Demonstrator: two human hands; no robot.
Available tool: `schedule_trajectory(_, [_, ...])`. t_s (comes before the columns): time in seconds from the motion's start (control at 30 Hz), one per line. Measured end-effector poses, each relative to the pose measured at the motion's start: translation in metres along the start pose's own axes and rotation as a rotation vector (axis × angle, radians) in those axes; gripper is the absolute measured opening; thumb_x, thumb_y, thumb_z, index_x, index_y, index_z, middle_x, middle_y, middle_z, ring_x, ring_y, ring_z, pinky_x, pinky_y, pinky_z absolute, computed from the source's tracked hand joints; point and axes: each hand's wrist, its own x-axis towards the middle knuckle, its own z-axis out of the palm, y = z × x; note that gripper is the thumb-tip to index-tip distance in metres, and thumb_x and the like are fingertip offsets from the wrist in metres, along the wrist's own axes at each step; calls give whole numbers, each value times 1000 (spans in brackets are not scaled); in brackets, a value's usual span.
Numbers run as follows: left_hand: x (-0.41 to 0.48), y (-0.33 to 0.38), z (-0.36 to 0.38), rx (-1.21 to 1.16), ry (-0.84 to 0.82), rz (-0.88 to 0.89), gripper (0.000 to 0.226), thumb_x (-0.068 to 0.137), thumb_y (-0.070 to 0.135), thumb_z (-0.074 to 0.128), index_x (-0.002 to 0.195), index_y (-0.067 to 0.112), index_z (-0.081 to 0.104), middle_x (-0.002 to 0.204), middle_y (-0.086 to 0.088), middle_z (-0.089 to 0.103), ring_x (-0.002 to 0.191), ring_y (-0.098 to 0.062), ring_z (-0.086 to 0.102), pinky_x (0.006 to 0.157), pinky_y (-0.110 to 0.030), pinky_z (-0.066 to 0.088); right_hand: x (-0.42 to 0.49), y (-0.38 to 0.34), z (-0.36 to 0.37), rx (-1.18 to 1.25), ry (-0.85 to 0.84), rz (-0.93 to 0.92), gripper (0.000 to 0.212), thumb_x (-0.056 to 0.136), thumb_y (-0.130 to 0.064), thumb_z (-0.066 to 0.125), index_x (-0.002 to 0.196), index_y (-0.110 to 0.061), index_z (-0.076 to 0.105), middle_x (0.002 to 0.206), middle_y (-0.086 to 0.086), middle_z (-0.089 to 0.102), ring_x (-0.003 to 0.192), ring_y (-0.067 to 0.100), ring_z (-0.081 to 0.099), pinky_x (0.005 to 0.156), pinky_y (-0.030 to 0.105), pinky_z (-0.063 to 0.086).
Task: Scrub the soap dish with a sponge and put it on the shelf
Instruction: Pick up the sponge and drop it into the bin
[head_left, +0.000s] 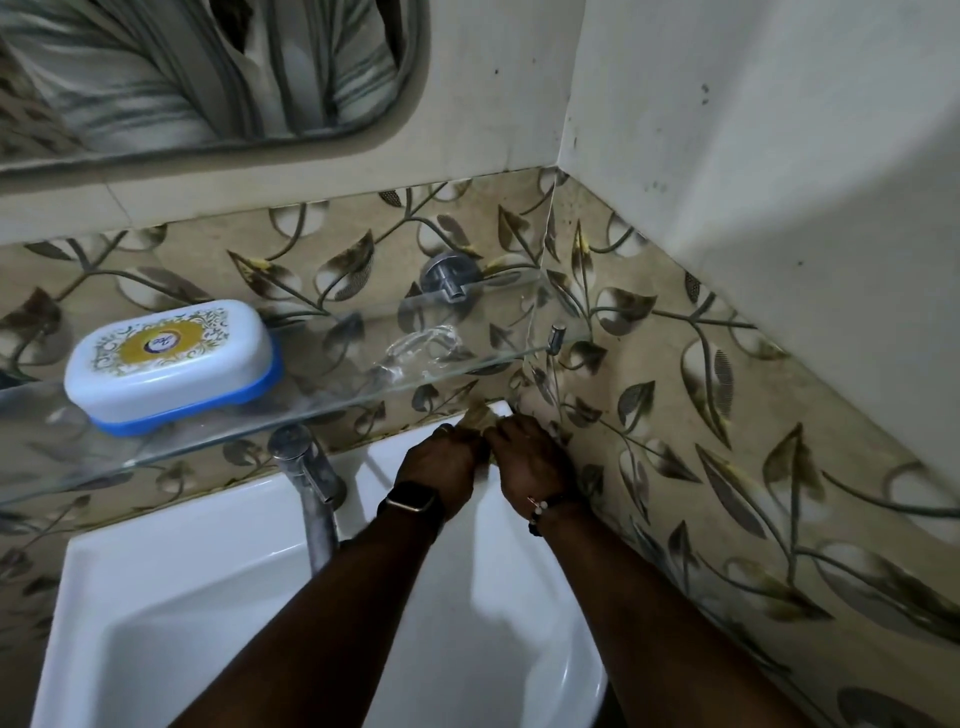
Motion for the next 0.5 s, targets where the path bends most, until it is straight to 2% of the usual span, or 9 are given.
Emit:
schedule_trajectory(0.1, [4,1,-5,27,-21,2,44,91,7,48,130,25,60,128,1,64,112,-26,56,79,-35,49,2,0,-5,-90,-121,29,39,96,-14,41,130,-16,60,131,6,60,125,31,49,103,41,37])
schedule_trajectory(0.17, [4,1,-8,19,-35,-1,45,91,8,48,131,26,61,128,-1,65,113,-27,57,83,-37,50,3,-1,-8,-153,-149,28,41,96,-17,38,132,-19,57,130,4,60,123,30,49,101,42,35])
schedule_trajectory(0.27, [-2,6,-11,11,-24,0,48,91,6,47,133,25,60,128,-2,66,114,-28,58,86,-39,50,0,-6,-17,-201,-126,-11,40,90,-14,35,118,-15,65,110,7,68,111,33,57,94,42,43])
schedule_trajectory(0.37, [-13,11,-15,16,12,8,52,88,4,47,136,23,56,126,-5,65,114,-30,58,83,-39,51,-10,-12,-30,-245,-56,-45,35,79,-10,39,93,-14,71,80,6,70,85,32,66,75,39,54])
schedule_trajectory(0.5, [-30,14,-27,44,74,30,52,90,6,47,139,22,51,124,-6,64,114,-30,57,77,-40,50,-25,-18,-39,-242,42,-55,36,81,-8,38,95,-15,70,84,5,70,84,31,65,75,42,53])
